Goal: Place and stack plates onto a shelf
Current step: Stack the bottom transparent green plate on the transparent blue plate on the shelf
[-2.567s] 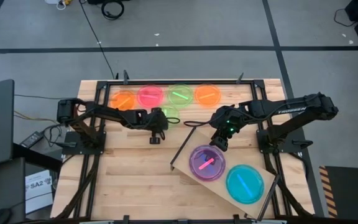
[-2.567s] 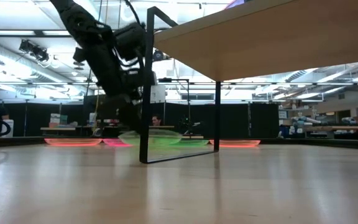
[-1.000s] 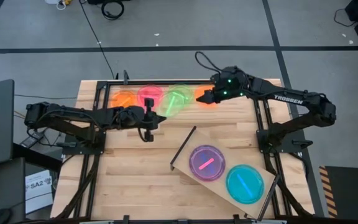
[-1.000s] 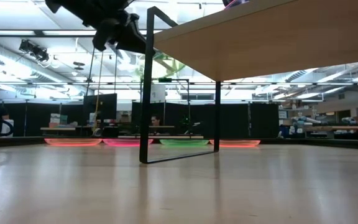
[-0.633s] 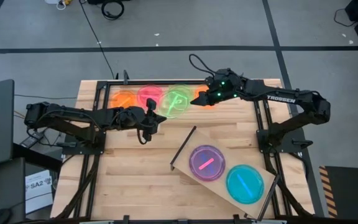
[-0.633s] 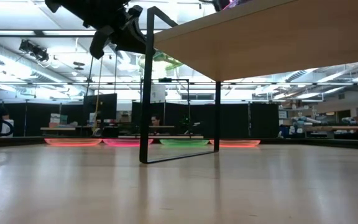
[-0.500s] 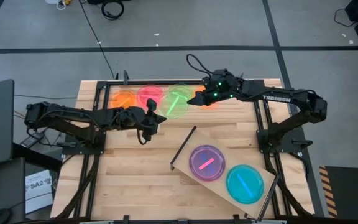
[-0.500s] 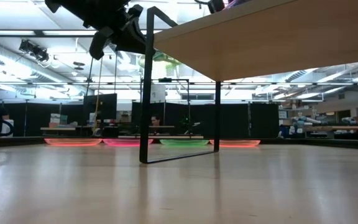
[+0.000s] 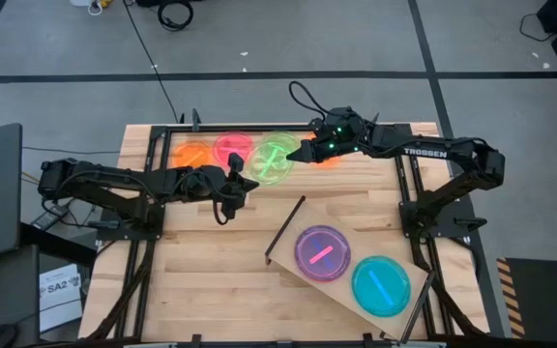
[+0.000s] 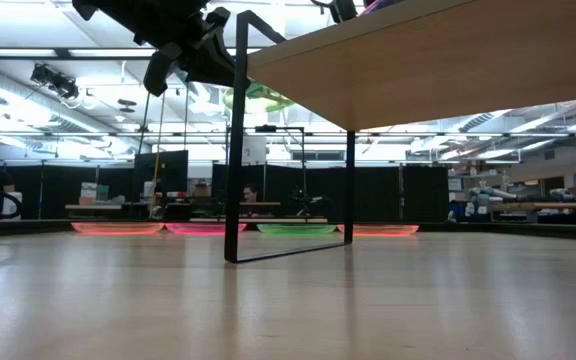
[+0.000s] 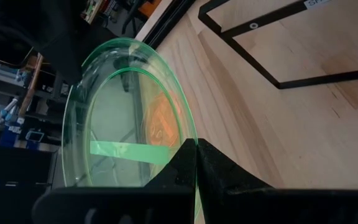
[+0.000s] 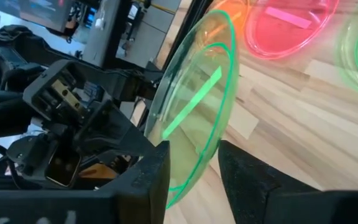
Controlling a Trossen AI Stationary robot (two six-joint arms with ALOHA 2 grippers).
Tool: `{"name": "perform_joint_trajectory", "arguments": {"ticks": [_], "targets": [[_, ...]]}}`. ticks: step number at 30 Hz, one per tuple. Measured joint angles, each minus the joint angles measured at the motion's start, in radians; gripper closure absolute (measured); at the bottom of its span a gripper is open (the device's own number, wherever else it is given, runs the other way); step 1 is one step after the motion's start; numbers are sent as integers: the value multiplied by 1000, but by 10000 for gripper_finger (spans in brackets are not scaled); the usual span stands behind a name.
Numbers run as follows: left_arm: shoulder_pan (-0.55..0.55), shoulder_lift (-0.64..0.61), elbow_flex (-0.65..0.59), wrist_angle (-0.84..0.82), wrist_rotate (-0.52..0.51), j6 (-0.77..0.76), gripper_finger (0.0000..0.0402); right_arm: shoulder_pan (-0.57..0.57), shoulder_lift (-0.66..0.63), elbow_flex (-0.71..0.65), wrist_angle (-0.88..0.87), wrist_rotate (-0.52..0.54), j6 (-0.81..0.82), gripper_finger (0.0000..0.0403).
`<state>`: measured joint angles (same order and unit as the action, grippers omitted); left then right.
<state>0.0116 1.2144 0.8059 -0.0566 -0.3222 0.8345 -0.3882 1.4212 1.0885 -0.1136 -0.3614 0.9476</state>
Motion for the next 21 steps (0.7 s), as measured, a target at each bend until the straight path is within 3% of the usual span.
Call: {"name": "perform_joint_trajectory", "arguments": {"ticks": [15,21], "targets": [[0,0,0,-2,0,-1,394,0,0,0,-1,0,-8,343],[0,0,0,3,1,-1,373,0,0,0,-1,1,-12,362]]}}
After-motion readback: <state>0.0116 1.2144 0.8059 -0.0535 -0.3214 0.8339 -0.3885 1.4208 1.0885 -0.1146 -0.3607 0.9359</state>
